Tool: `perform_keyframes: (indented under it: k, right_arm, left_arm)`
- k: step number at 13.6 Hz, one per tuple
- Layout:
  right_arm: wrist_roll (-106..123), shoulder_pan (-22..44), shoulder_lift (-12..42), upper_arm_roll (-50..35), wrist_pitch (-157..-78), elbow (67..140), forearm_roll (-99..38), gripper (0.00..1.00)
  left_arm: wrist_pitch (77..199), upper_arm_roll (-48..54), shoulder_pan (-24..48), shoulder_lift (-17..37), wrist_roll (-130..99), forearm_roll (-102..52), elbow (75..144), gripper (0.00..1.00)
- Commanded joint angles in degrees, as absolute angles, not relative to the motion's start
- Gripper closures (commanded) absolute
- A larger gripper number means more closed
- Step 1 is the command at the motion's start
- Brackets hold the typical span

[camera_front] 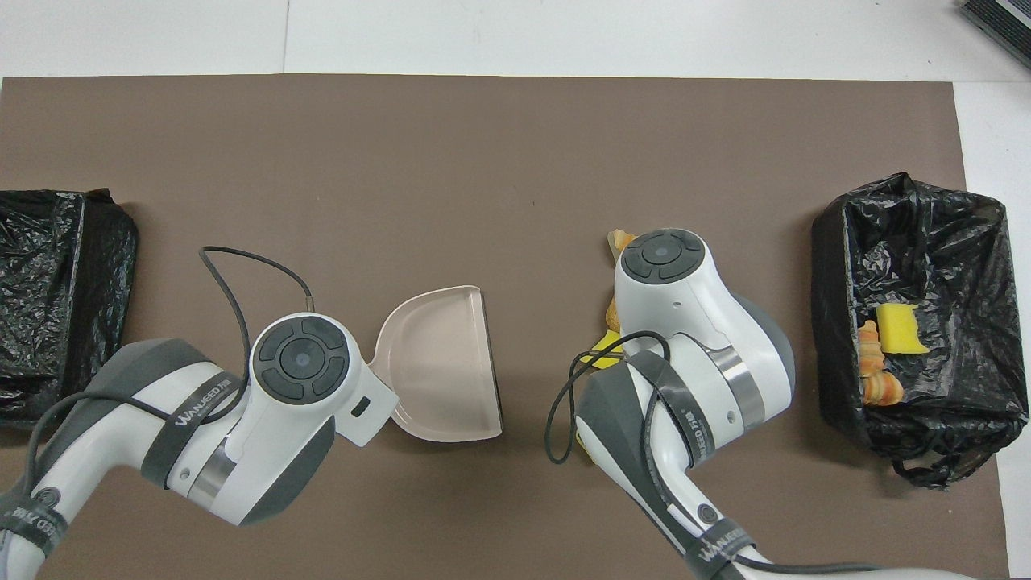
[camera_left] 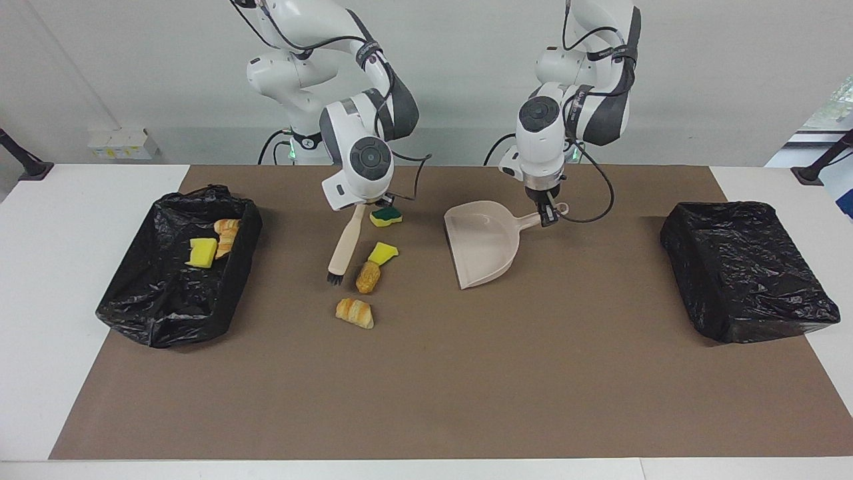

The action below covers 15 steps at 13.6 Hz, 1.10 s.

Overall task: Sweep and dump trash in bin
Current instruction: 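Sweep the orange pieces and yellow sponge toward the dustpan with the right brush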

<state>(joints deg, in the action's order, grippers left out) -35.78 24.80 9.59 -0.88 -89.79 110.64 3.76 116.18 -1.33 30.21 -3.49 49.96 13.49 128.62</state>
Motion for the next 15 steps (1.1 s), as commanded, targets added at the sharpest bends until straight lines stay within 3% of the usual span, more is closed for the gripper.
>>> perform_keyframes:
  k: [1, 6, 15]
  right_arm:
    - [-24.48, 22.42, 10.81, -1.14, -91.04, 109.34, 9.39, 1.0]
    - [-3.81, 20.49, 12.21, -1.14, -97.63, 109.51, 18.61, 1.0]
    - [-0.8, 17.94, 16.52, -1.05, -101.15, 105.91, 28.91, 1.0]
  left_arm:
    - [118.13, -0.88, 27.17, -4.31, 50.89, 14.59, 129.81, 1.0]
    - [117.34, -0.88, 26.98, -3.96, 50.89, 14.59, 129.9, 1.0]
    - [115.58, -0.88, 26.28, -4.48, 49.83, 14.5, 130.43, 1.0]
